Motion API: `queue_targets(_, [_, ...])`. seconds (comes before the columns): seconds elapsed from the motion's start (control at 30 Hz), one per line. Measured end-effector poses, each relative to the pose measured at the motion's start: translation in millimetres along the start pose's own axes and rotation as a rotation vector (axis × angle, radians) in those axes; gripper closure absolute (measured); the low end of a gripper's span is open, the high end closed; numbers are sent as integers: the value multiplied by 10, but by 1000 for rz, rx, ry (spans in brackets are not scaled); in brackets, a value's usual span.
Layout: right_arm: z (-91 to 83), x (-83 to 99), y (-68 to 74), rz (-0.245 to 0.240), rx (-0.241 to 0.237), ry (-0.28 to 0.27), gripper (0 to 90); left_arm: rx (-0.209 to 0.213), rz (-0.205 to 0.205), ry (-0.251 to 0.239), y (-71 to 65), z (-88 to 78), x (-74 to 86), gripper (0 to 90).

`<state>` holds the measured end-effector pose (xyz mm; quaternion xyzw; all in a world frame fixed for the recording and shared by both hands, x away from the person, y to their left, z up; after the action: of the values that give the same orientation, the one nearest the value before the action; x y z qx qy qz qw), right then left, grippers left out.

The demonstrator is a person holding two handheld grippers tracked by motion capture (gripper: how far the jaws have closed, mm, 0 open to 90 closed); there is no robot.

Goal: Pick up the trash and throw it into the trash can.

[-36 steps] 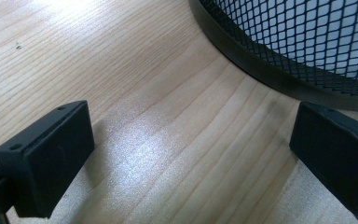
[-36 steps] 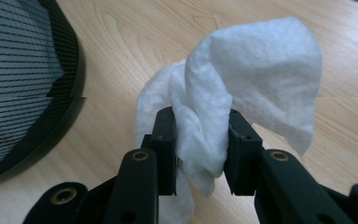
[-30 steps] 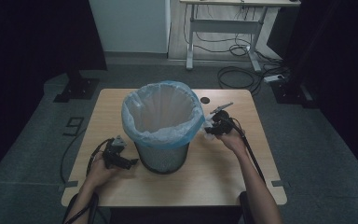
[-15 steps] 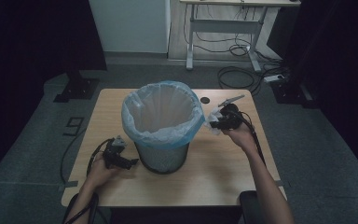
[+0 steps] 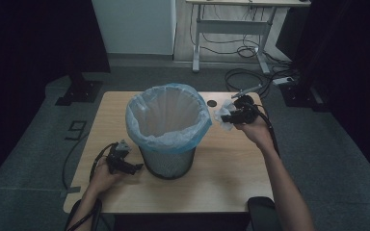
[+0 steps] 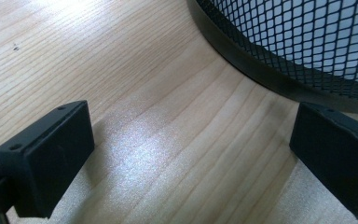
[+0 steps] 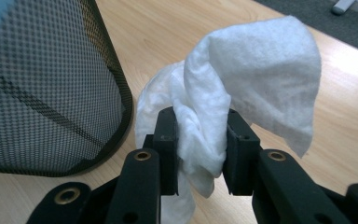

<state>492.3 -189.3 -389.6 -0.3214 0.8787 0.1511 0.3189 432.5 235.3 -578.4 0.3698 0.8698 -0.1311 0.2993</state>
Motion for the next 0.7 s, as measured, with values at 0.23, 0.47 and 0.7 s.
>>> queue_targets(0.23, [-179, -168, 14, -4, -7, -18, 699, -1, 0, -1, -1, 1, 0, 0])
queue_targets(0.47, [-376, -366, 54, -11, -17, -45, 698, -1, 0, -1, 0, 1, 0, 0])
queue_targets(0.7, [-543, -562, 166, -31, -25, -65, 698, -1, 1, -1, 0, 0, 0, 0])
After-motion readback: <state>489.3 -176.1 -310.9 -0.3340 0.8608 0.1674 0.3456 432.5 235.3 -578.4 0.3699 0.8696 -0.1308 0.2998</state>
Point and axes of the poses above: each handheld gripper's, and its own axes: z roughly forward along the jaws, x roughly out of its underside, y roughly to its left, the point moved 4 cm from there along z, roughly forward along the jaws, and after that the axes turned 3 degrees about y, right-handed, at the moved point
